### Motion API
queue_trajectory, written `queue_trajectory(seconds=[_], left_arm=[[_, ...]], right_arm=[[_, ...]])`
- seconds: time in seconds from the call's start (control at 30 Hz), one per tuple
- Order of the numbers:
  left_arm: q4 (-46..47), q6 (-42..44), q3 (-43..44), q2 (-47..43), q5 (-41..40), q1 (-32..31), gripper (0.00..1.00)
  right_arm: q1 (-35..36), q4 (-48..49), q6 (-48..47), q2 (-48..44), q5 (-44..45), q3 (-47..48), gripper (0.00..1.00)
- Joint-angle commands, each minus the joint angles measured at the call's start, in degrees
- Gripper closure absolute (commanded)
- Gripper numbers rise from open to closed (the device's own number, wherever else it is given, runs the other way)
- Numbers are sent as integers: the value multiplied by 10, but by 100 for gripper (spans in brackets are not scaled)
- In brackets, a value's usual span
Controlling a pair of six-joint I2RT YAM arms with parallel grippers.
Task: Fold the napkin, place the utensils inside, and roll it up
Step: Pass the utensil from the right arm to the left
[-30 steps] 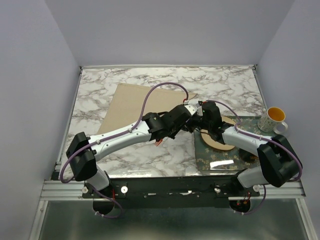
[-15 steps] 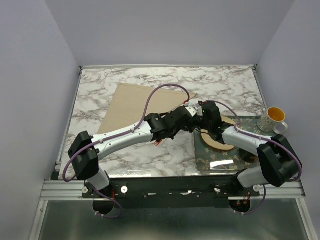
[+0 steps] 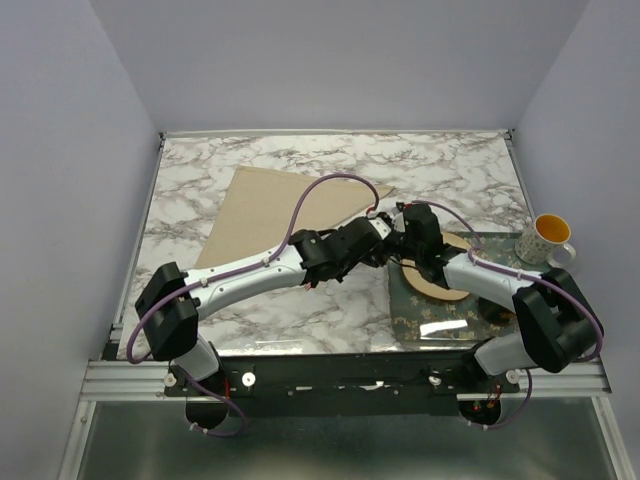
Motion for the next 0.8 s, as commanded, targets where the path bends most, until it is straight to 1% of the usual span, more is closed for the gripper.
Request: queue_trajectory(seconds=[0.0,0.03,0.07,0.1,0.13,0.17,0.2,0.23,0.3,0.33,0.4,0.43,0.57,0.63,0.7,0.77], left_arm=[[-9,73,-52,-46,34,44,97],[-8,92,-62,-59,52,58,98],[-6,107,-71,-81,71,73,98],[-5,125,-85,-88,90,109,98],[-5,154,-91,-94,91,126,98],[-2,172,-97,-100,89,145,99],[10,182,-102,-103,84,176,99],[13,193,-97,-101,107,197,100],[11,201,-83,-76,137,239,100],[11,206,-72,-64,161,274,100],[13,220,-62,-28,204,300,100],[15,228,-54,-17,216,311,100],[22,278,-31,44,217,346,100],[41,305,-16,57,218,358,100],[44,322,4,82,259,376,100],[38,330,40,113,260,379,99]], right_arm=[[-48,-10,-86,-7,-2,0,29],[-65,-23,-134,-14,-11,3,25],[-80,-41,-160,-21,-14,7,22],[-108,-69,-184,-39,-14,8,21],[-122,-85,-225,-47,-14,9,21],[-135,-99,-239,-55,-14,7,21],[-153,-107,-254,-64,-15,0,21],[-157,-119,-280,-79,-18,-2,21],[-158,-140,-301,-92,-32,0,21],[-158,-155,-315,-96,-42,1,21],[-159,-172,-329,-107,-63,4,21],[-158,-206,-346,-110,-61,6,21],[-158,-230,-368,-117,-96,7,21],[-157,-238,-374,-116,-104,8,21],[-158,-239,-381,-111,-117,7,21],[-158,-250,-391,-108,-125,7,21]])
